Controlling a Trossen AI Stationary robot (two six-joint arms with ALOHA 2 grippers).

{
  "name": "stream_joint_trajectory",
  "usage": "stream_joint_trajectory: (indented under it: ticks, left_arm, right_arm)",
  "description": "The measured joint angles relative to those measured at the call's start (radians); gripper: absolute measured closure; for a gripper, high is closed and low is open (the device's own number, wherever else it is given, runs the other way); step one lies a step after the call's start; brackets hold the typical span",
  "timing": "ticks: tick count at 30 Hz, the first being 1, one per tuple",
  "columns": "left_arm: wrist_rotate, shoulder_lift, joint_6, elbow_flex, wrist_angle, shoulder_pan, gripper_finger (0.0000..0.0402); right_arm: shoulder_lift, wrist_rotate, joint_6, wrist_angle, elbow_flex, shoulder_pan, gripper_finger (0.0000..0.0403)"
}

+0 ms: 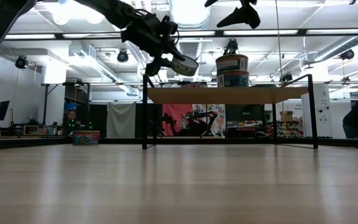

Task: Stack canned seafood by type on shelf
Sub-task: Stack the green tuna can on top of the other green tuna can

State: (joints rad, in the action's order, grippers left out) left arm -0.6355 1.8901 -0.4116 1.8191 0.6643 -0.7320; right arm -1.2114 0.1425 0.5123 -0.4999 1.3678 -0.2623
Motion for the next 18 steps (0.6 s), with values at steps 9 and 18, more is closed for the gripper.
stream_joint_trajectory:
  ticks: [9, 18]
  left_arm:
    - [-0.002, 0.033, -0.018, 0.0, -0.028, 0.033, 0.0283]
    - [0.023, 0.051, -0.017, 0.0, -0.027, 0.035, 0.0283]
  right_arm:
    - [0.0, 0.0, 0.012, 0.0, 0.0, 0.0, 0.0099]
    - [0.0, 0.0, 0.014, -0.001, 0.0, 0.0, 0.0085]
